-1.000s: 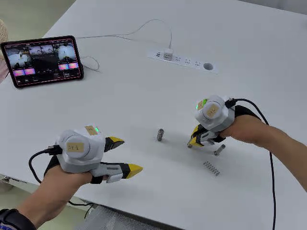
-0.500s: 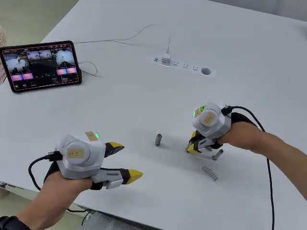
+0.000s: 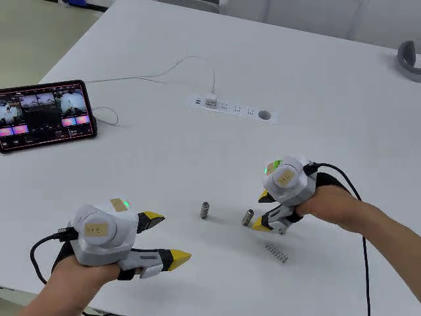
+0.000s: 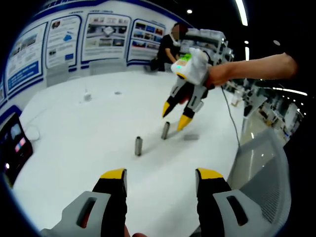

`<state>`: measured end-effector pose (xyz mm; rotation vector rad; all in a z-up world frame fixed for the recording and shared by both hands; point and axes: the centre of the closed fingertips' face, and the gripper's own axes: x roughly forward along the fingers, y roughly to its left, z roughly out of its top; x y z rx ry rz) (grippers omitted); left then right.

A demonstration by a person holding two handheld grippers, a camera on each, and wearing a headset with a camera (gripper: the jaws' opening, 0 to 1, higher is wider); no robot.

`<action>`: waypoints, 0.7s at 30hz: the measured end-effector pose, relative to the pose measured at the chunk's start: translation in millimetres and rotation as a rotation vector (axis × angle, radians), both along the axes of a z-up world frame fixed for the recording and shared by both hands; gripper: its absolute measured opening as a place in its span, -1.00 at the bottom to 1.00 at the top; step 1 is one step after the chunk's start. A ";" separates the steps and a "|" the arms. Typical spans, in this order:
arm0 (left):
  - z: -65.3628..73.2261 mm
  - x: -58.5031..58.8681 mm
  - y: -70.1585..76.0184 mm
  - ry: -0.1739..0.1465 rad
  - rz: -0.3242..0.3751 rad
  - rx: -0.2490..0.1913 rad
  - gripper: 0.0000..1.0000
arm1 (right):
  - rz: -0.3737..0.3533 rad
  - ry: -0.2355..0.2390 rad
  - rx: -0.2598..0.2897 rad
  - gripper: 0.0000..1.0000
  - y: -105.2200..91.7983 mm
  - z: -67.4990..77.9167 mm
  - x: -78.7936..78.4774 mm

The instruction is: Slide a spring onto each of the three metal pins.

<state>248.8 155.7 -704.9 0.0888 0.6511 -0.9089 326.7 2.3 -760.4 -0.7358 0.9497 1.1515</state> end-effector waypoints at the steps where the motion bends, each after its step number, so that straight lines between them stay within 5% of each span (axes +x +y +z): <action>1: 0.3 0.0 -0.3 -0.002 -0.002 0.002 0.14 | -0.012 -0.002 0.009 -0.17 -0.3 1.4 -0.3; 7: 3.1 0.0 -1.4 -0.009 -0.005 -0.001 0.14 | -0.095 -0.020 0.052 -0.07 -6.6 8.6 0.0; 21: 8.5 -2.1 -6.0 -0.019 -0.013 -0.002 0.17 | -0.138 -0.093 0.042 0.03 -18.2 22.0 -8.7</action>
